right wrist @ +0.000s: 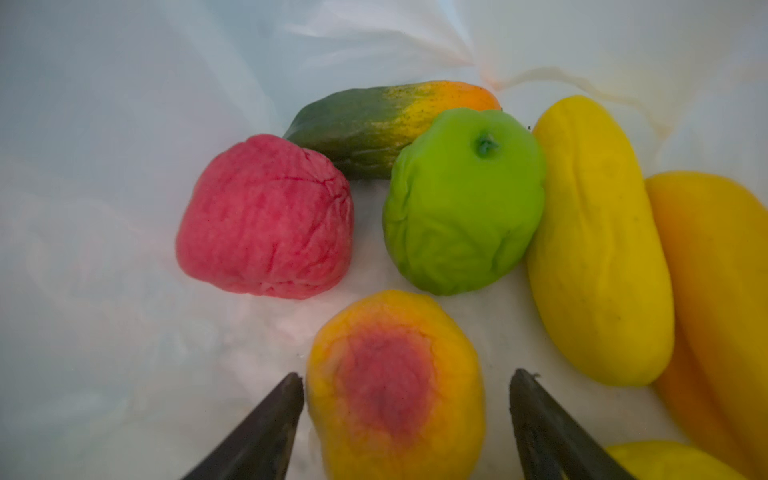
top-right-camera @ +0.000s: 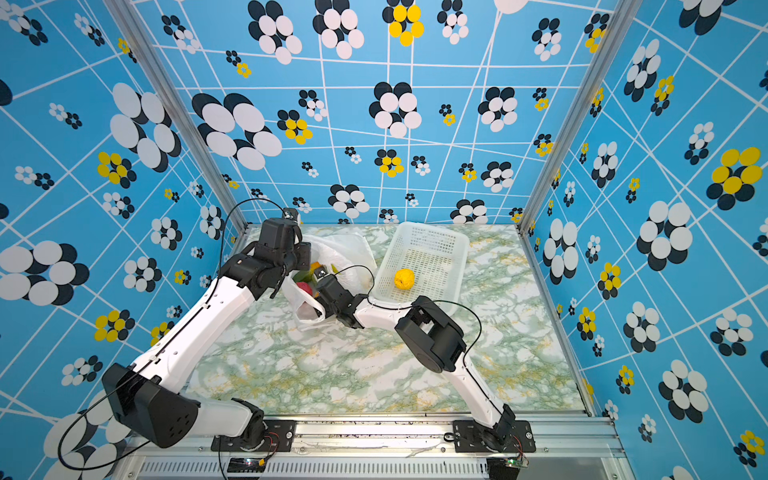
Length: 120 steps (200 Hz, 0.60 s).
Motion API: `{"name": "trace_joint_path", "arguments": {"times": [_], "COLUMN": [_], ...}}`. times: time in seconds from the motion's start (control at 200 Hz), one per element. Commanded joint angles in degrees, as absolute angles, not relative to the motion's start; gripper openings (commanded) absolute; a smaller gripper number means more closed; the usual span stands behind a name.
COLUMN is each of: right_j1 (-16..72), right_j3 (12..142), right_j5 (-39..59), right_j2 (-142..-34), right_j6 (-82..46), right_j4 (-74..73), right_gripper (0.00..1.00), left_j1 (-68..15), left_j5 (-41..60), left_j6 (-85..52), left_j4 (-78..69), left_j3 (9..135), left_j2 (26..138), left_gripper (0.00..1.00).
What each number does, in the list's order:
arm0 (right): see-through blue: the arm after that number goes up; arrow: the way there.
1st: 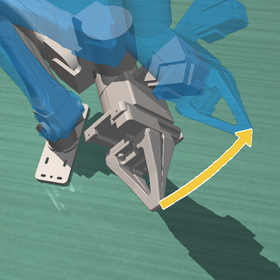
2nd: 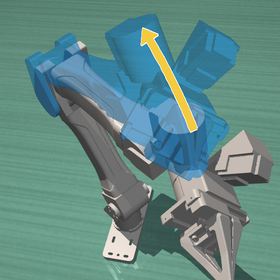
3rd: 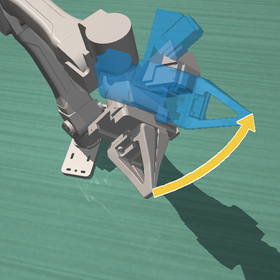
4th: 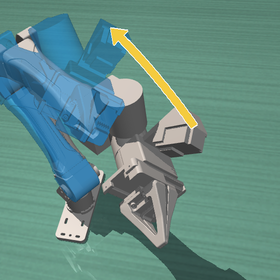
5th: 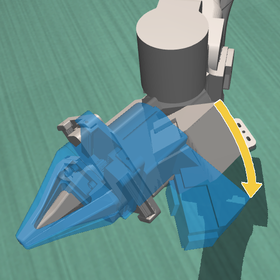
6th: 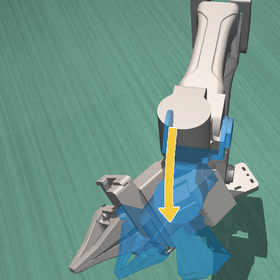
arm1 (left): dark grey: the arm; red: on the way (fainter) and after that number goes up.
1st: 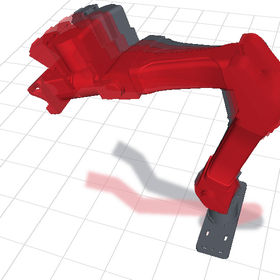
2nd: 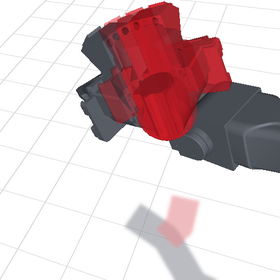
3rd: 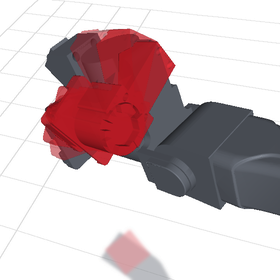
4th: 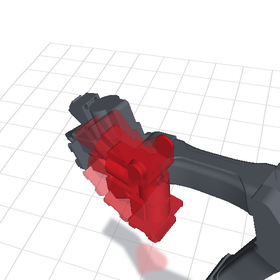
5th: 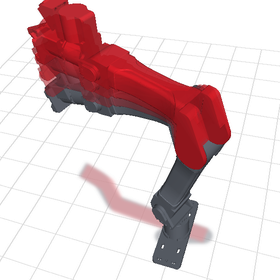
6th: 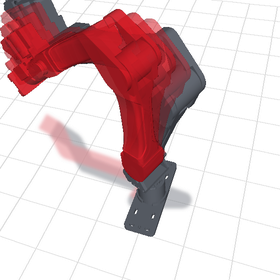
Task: Untie the knot of the plastic bag and take out the fruit
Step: 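Lower the right gripper into the bag toward the orange-red mango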
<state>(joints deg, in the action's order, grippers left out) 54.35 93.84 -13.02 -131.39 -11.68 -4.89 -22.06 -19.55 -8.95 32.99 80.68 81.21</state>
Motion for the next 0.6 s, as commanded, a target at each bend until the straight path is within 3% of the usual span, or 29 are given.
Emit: {"name": "trace_joint_path", "arguments": {"times": [0.0, 0.205, 0.37, 0.595], "right_j1": [54.2, 53.8, 53.9, 53.7], "right_j3": [94.4, 94.9, 97.5, 99.4], "right_j5": [-13.0, -12.3, -11.8, -9.4], "right_j2": [-130.5, -132.1, -134.3, -135.6], "right_j6": [-12.3, -13.4, -13.0, -13.6], "right_j4": [-2.2, -1.5, 0.1, 1.4], "right_gripper": [0.85, 0.94, 0.99, 0.89], "left_j1": [-21.1, -17.5, -16.9, -17.0], "left_j5": [-19.8, -9.8, -7.5, -6.9], "left_j6": [-9.4, -11.6, -12.1, -11.8], "left_j4": [34.9, 36.3, 35.6, 36.0], "left_j3": [83.3, 85.8, 85.3, 85.7], "left_j2": [82.7, 84.2, 83.2, 82.6], "left_gripper": [0.0, 0.0, 0.0, 0.0]}}
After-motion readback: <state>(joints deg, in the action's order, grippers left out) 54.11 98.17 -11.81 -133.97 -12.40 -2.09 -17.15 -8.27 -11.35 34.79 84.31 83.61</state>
